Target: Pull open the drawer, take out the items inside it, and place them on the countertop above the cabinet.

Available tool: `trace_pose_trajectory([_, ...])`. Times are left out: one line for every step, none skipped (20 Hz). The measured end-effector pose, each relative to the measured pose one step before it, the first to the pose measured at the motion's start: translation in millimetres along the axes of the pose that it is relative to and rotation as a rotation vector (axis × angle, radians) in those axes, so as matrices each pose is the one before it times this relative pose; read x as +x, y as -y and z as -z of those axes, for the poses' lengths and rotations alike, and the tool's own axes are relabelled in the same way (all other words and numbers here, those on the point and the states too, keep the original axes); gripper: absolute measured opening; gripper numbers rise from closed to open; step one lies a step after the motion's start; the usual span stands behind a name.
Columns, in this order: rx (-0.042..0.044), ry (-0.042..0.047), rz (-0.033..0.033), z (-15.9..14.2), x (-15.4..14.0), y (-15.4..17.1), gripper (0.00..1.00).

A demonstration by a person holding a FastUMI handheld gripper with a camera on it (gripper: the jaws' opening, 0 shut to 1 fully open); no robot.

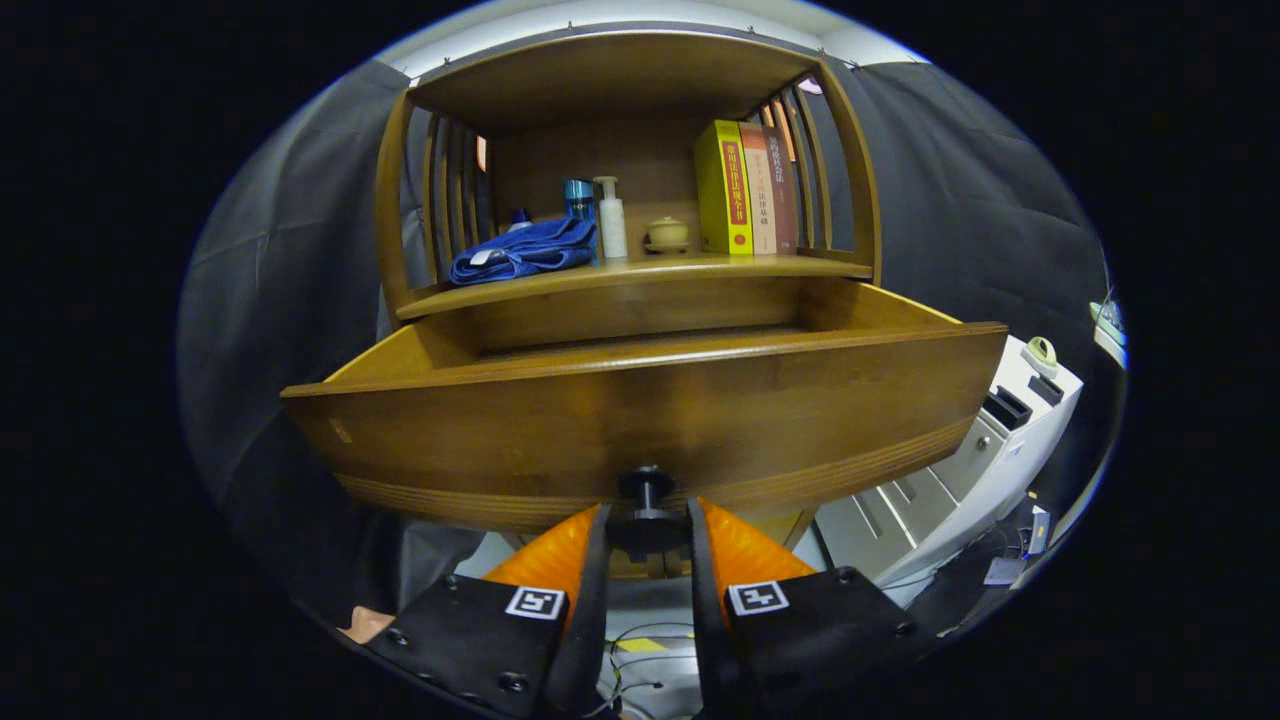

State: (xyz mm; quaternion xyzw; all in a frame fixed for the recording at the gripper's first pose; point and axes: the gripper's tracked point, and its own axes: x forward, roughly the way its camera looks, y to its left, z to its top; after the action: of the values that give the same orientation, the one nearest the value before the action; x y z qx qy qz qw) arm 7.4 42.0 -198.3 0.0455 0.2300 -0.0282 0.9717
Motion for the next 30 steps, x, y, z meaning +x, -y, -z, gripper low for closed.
trace_pose_trajectory([0.00575,-0.00806,-0.00171,2.23,-0.07,0.35,0.46])
trace_pose_trajectory([0.00285,0.00115,0.00327,-0.89,-0.88,-0.59,0.46])
trace_pose_trajectory([-0.00248,-0.00388,0.00317,1.09,-1.61,0.93,0.46])
trace_pose_trajectory([-0.00349,0.00543,0.00167,-0.44,-0.35,0.46,0.46])
trace_pose_trajectory([-0.00402,-0.00089,-0.00014,1.60,-0.71,-0.21,0.46])
trace_pose_trajectory([0.00313,0.00236,-0.00175,0.18,0.04,-0.19,0.46])
trace_pose_trajectory([0.00243,0.00001,-0.00257,0.21,-0.01,0.24,0.46])
trace_pose_trajectory([0.00150,-0.00104,-0.00404,0.04,0.21,-0.19,0.46])
trace_pose_trajectory([-0.00335,-0.00172,-0.00556,-0.05,0.71,0.00,0.46])
trace_pose_trajectory([-0.00425,-0.00021,-0.00022,-0.66,-1.57,1.41,0.51])
trace_pose_trajectory([-0.00154,0.00337,-0.00114,-2.05,-3.17,1.69,0.54])
trace_pose_trajectory([0.00062,0.01365,-0.00167,-6.68,-4.17,0.12,0.57])
trace_pose_trajectory([-0.00717,0.01050,0.00609,-5.98,-3.97,2.11,0.60])
trace_pose_trajectory([-0.01044,0.01528,0.00188,-9.61,-5.14,1.35,0.66])
trace_pose_trajectory([-0.00779,0.01419,-0.00062,-9.45,-4.35,1.13,0.73])
trace_pose_trajectory([0.00093,0.01309,-0.00178,-10.50,-3.28,0.26,0.79])
trace_pose_trajectory([0.01077,0.01182,-0.00977,-9.70,-4.77,-0.74,0.86])
trace_pose_trajectory([0.01530,0.00474,-0.00754,-8.83,-0.75,-1.31,0.92])
trace_pose_trajectory([0.00854,-0.00486,-0.00843,-7.56,-0.73,-0.04,0.99])
trace_pose_trajectory([0.00400,0.00307,-0.00562,-9.26,0.44,-0.20,0.99])
trace_pose_trajectory([-0.01021,0.00448,-0.00244,-11.50,2.05,-0.52,0.99])
trace_pose_trajectory([-0.01715,0.00243,-0.00421,-9.75,1.34,-0.05,0.99])
trace_pose_trajectory([-0.01096,0.00750,-0.00778,-11.00,3.45,-2.93,0.99])
trace_pose_trajectory([-0.01377,-0.00997,-0.00954,-7.35,4.60,-3.00,0.99])
trace_pose_trajectory([-0.01198,-0.01562,-0.01484,-4.23,6.20,-3.11,0.99])
trace_pose_trajectory([-0.01105,-0.03455,-0.00737,-2.01,8.68,-1.26,0.99])
trace_pose_trajectory([0.01269,-0.01197,-0.01017,-5.94,8.76,-1.84,0.99])
trace_pose_trajectory([0.00437,-0.03058,-0.01013,-2.74,9.88,-2.41,0.99])
trace_pose_trajectory([0.00738,-0.02407,-0.00435,-3.45,9.90,0.53,0.99])
trace_pose_trajectory([0.01107,-0.01627,0.00087,-3.42,8.51,1.64,0.99])
